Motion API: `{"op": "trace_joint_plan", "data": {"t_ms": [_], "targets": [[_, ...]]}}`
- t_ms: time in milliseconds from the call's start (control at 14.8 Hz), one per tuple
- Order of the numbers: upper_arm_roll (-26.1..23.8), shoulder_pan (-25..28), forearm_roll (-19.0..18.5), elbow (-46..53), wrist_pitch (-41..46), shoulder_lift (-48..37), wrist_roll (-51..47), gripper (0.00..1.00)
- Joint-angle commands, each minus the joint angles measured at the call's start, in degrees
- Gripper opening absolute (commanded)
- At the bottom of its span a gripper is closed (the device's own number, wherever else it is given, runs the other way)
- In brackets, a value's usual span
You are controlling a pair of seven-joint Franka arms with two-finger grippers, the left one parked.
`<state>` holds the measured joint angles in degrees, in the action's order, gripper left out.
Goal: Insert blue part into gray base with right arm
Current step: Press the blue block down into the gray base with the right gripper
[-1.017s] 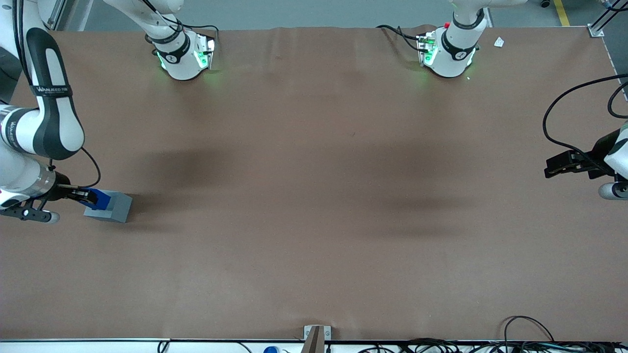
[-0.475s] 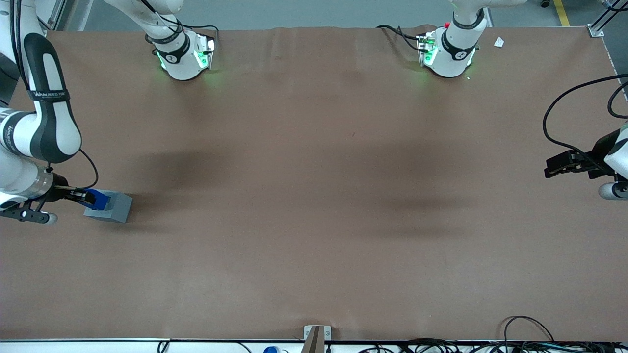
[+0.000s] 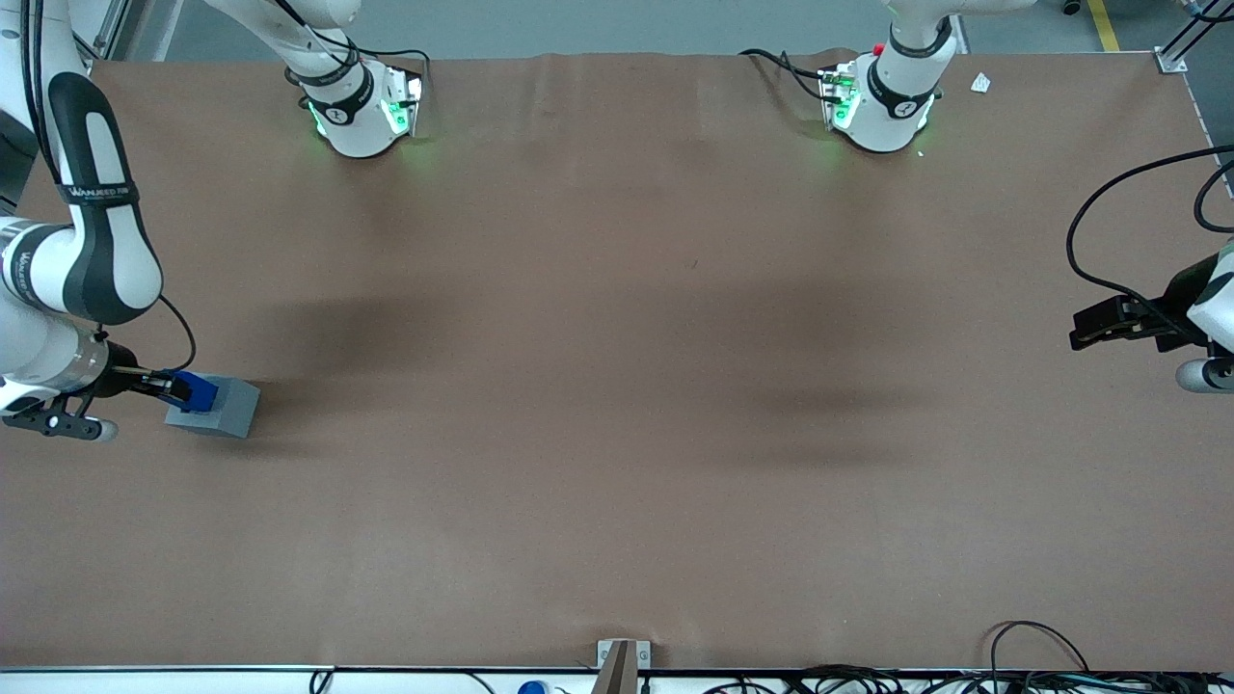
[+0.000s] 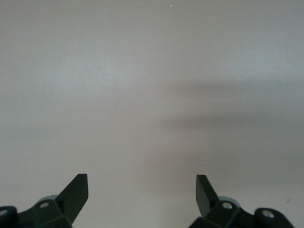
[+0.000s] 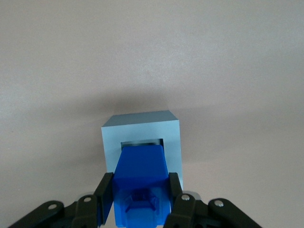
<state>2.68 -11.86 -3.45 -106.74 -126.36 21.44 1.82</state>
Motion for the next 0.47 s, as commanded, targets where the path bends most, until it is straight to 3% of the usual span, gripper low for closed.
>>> {"op": "trace_joint_plan", "data": {"t_ms": [0,407], "targets": [[-1.1,-1.24,0.02,1.01,0.15,0.62,0.9,0.08],[-1.19,-1.15,0.11,1.54,0.15,1.15,0.9,0.08]]}}
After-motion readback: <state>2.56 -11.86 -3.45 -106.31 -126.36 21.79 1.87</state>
